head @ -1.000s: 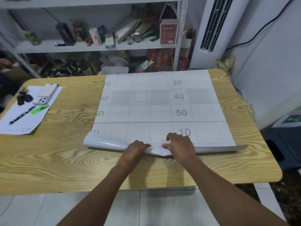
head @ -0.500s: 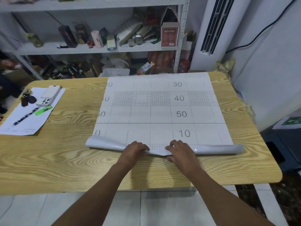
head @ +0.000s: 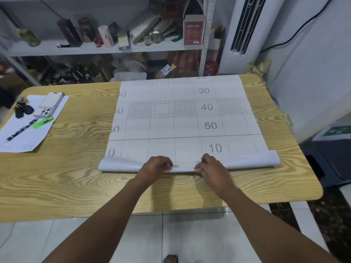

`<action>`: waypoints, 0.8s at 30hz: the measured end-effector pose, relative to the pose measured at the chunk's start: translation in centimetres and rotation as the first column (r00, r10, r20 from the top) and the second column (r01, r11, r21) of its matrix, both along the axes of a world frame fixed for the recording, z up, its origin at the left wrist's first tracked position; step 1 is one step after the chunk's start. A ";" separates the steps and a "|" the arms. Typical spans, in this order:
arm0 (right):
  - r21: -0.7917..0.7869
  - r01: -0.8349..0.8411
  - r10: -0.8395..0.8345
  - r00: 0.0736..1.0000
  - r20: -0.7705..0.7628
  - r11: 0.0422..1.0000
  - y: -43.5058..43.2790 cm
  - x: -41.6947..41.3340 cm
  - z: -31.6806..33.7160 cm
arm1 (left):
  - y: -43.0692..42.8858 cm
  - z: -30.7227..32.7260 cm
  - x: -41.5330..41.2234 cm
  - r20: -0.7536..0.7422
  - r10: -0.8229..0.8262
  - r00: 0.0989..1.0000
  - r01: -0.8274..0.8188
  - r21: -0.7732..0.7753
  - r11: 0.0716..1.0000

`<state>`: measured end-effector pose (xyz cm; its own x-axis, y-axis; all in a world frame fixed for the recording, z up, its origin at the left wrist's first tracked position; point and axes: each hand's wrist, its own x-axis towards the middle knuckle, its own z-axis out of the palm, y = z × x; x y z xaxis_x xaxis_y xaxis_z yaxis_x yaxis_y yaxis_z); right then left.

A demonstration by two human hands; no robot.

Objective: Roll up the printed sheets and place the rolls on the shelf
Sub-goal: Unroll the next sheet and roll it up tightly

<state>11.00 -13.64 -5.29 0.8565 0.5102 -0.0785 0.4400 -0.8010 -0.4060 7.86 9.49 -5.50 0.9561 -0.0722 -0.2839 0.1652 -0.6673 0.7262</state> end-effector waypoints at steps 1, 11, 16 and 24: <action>-0.013 -0.004 0.004 1.000 -0.006 1.000 0.0 0.0 0.0 | 0.0 0.1 0.0 -0.001 -0.003 1.000 0.003 -0.002 1.000; -0.023 0.004 -0.007 0.991 -0.135 1.000 -0.2 0.0 0.2 | -0.5 0.2 -0.3 -0.036 -0.117 0.993 0.119 0.062 0.991; -0.060 0.023 -0.032 0.988 -0.154 0.998 0.0 -0.1 0.1 | -0.8 -0.5 -0.4 0.057 -0.168 0.984 0.156 0.165 0.974; -0.101 0.037 -0.058 0.977 -0.206 0.994 0.7 0.5 0.5 | -0.3 -0.4 -1.6 0.049 -0.172 0.984 0.156 0.231 0.960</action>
